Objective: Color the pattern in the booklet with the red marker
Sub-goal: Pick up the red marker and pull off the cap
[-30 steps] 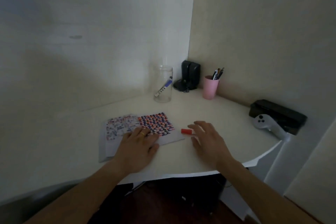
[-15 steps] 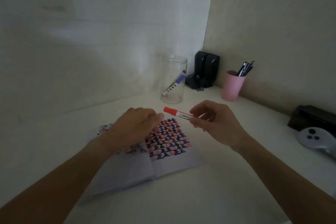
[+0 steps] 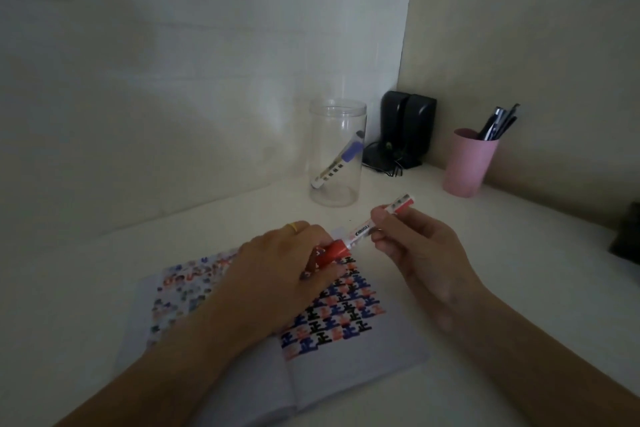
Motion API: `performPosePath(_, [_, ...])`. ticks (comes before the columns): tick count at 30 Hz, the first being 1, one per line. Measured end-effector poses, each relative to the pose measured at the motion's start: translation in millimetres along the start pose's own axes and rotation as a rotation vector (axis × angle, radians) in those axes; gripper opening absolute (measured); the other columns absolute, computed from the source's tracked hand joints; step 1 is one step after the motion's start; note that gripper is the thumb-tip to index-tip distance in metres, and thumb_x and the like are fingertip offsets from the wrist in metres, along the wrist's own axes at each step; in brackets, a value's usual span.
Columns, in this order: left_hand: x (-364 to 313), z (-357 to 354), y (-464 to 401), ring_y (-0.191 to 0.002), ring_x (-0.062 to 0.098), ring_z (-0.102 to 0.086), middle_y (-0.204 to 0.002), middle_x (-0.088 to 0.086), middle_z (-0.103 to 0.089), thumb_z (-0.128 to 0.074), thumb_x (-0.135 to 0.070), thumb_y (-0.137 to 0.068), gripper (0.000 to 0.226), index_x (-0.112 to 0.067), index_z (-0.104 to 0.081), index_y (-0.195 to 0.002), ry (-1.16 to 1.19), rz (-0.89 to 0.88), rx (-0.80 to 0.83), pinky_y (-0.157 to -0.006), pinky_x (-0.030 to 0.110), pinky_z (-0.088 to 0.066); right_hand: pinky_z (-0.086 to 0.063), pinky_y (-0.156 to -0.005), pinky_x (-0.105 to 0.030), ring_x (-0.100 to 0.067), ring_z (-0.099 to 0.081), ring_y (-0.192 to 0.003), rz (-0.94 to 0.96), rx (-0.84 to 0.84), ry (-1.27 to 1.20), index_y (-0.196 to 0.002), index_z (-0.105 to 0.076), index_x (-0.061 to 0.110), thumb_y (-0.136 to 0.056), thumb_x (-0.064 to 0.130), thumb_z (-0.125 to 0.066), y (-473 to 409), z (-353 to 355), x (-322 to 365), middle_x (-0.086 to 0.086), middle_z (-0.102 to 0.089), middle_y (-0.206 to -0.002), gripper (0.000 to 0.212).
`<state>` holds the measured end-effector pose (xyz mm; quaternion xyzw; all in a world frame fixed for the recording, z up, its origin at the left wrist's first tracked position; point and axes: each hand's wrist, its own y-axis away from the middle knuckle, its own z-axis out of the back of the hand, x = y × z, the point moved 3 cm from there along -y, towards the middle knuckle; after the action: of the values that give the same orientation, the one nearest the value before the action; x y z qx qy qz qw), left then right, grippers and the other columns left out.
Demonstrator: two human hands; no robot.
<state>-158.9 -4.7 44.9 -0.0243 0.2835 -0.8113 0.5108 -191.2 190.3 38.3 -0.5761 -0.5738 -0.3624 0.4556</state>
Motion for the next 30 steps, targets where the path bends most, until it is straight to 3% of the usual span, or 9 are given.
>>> performPosePath(3, [-2, -1, 1, -0.073, 0.007, -0.055, -0.091, -0.013, -0.057, -0.034, -0.056, -0.099, 0.033, -0.031, -0.055, -0.104, -0.032, -0.066, -0.013, -0.067, 0.031, -0.052, -0.051, -0.059, -0.026, -0.018, -0.058, -0.062, 0.056, 0.025, 0.091, -0.09, -0.071, -0.003, -0.083, 0.026, -0.077, 4, -4, 1, -0.008, -0.063, -0.07, 0.03])
performPosePath(6, [-10, -1, 4, -0.075, 0.009, -0.057, -0.094, -0.009, -0.059, -0.024, -0.051, -0.102, 0.037, -0.027, -0.052, -0.108, -0.047, -0.105, -0.001, -0.071, 0.034, -0.053, -0.041, -0.05, -0.024, -0.016, -0.05, -0.055, 0.084, 0.094, 0.2, -0.096, -0.073, 0.001, -0.085, 0.023, -0.074, 8, -12, 2, -0.006, -0.059, -0.063, 0.024])
performPosePath(10, [-11, 1, 4, -0.083, 0.01, -0.062, -0.102, -0.007, -0.066, -0.034, -0.051, -0.102, 0.035, -0.026, -0.054, -0.117, 0.035, -0.096, -0.064, -0.078, 0.033, -0.054, -0.046, -0.051, -0.024, -0.016, -0.056, -0.055, 0.053, 0.126, 0.186, -0.086, -0.077, 0.006, -0.088, 0.019, -0.073, 11, -15, -1, -0.008, -0.065, -0.064, 0.015])
performPosePath(12, [-12, 2, 5, -0.079, 0.009, -0.061, -0.096, -0.008, -0.066, -0.039, -0.053, -0.1, 0.034, -0.026, -0.056, -0.114, 0.053, -0.109, -0.06, -0.074, 0.032, -0.053, -0.047, -0.052, -0.025, -0.016, -0.057, -0.055, 0.042, 0.142, 0.19, -0.079, -0.076, 0.009, -0.088, 0.024, -0.073, 12, -18, -3, -0.008, -0.066, -0.064, 0.018])
performPosePath(16, [-19, 0, 6, -0.065, 0.012, -0.054, -0.079, -0.008, -0.059, -0.03, -0.05, -0.103, 0.034, -0.024, -0.053, -0.1, 0.053, -0.131, -0.025, -0.064, 0.032, -0.047, -0.047, -0.051, -0.022, -0.014, -0.056, -0.051, 0.053, 0.127, 0.154, -0.07, -0.072, 0.005, -0.087, 0.025, -0.071, 14, -20, -3, -0.008, -0.066, -0.06, 0.026])
performPosePath(21, [-31, -2, 0, -0.05, 0.012, -0.038, -0.057, -0.008, -0.042, -0.03, -0.042, -0.105, 0.04, -0.024, -0.04, -0.071, 0.44, 0.027, 0.125, -0.052, 0.026, -0.034, -0.041, -0.046, -0.019, -0.013, -0.048, -0.047, 0.091, 0.129, 0.124, -0.073, -0.07, 0.002, -0.094, 0.021, -0.065, 13, -21, -1, -0.007, -0.057, -0.054, 0.028])
performPosePath(25, [-30, -1, 0, -0.052, 0.013, -0.029, -0.057, -0.007, -0.035, -0.027, -0.043, -0.104, 0.045, -0.019, -0.038, -0.068, 0.646, 0.139, 0.198, -0.052, 0.026, -0.029, -0.039, -0.045, -0.019, -0.013, -0.045, -0.046, 0.082, 0.128, 0.104, -0.082, -0.069, -0.003, -0.094, 0.022, -0.065, 14, -21, -1, -0.005, -0.055, -0.052, 0.028])
performPosePath(28, [-26, 0, 0, -0.051, 0.016, -0.043, -0.064, -0.003, -0.05, -0.004, -0.058, -0.098, 0.062, -0.018, -0.049, -0.082, 0.247, -0.053, 0.141, -0.054, 0.031, -0.042, -0.039, -0.044, -0.019, -0.013, -0.047, -0.044, 0.07, 0.113, 0.117, -0.077, -0.07, -0.001, -0.093, 0.021, -0.066, 14, -25, -4, -0.004, -0.056, -0.051, 0.028])
performPosePath(30, [-26, 5, 1, -0.047, 0.011, -0.048, -0.06, -0.008, -0.05, -0.008, -0.055, -0.1, 0.052, -0.024, -0.046, -0.084, -0.023, -0.168, 0.046, -0.049, 0.031, -0.043, -0.04, -0.043, -0.02, -0.012, -0.046, -0.044, 0.032, 0.014, 0.105, -0.075, -0.07, 0.004, -0.093, 0.023, -0.067, 9, -18, -4, -0.003, -0.056, -0.052, 0.027])
